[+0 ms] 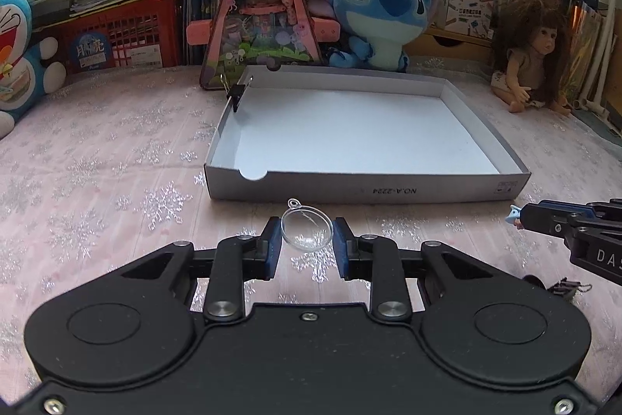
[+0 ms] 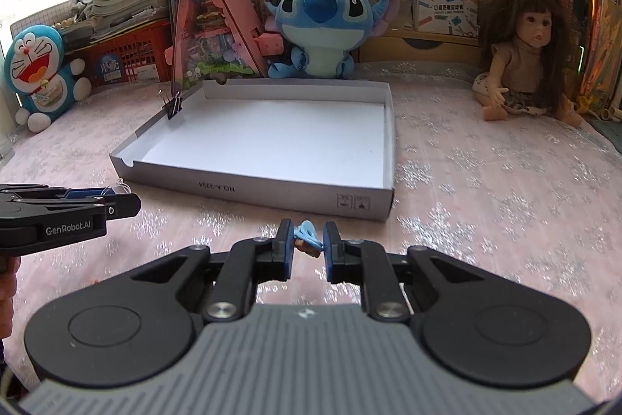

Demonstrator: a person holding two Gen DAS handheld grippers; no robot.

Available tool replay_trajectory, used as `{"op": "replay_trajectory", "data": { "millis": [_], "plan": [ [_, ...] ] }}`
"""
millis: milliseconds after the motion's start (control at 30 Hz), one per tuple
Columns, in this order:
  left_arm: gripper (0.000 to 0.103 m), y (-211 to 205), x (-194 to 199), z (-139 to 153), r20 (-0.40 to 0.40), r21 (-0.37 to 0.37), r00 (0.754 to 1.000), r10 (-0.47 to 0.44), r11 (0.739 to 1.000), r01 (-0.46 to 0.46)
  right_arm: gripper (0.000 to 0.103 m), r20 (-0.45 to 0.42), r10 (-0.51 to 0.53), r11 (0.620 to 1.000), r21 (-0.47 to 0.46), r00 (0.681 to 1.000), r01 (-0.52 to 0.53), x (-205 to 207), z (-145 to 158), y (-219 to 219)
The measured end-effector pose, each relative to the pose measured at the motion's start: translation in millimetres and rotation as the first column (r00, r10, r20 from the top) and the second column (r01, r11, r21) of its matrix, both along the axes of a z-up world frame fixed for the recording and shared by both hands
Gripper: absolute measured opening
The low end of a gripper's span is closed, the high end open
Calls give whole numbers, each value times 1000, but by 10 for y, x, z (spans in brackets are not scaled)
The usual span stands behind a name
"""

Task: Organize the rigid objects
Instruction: 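Carry the clear ball and blue clip over the white tray with both tools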

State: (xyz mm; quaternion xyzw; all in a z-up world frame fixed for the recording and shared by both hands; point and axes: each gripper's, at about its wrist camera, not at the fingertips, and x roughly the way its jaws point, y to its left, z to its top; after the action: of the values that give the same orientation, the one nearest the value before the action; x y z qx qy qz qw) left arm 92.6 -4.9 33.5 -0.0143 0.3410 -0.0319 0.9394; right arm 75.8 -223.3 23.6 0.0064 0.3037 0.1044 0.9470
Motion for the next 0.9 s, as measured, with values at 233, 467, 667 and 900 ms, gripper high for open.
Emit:
{"op": "replay_trajectory", "data": {
  "millis": [233, 467, 667, 900],
  "plan": [
    [26, 21, 117, 19, -7, -2, 1000, 14, 1000, -14, 20, -2, 2, 1000, -5, 1000, -2, 121, 16, 37],
    [26, 19, 247, 53, -8, -11, 1000, 13, 1000, -13, 20, 3, 6, 1000, -1, 1000, -6, 226, 40, 52],
    [26, 126, 511, 169, -12, -74, 1000, 13, 997, -14, 20, 8, 10, 1000, -19, 1000, -10, 411, 104, 72],
    [26, 110, 918, 203, -19, -70, 999, 28, 997, -29, 20, 19, 3, 998, -55, 1000, -2, 744, 181, 151]
  ]
}}
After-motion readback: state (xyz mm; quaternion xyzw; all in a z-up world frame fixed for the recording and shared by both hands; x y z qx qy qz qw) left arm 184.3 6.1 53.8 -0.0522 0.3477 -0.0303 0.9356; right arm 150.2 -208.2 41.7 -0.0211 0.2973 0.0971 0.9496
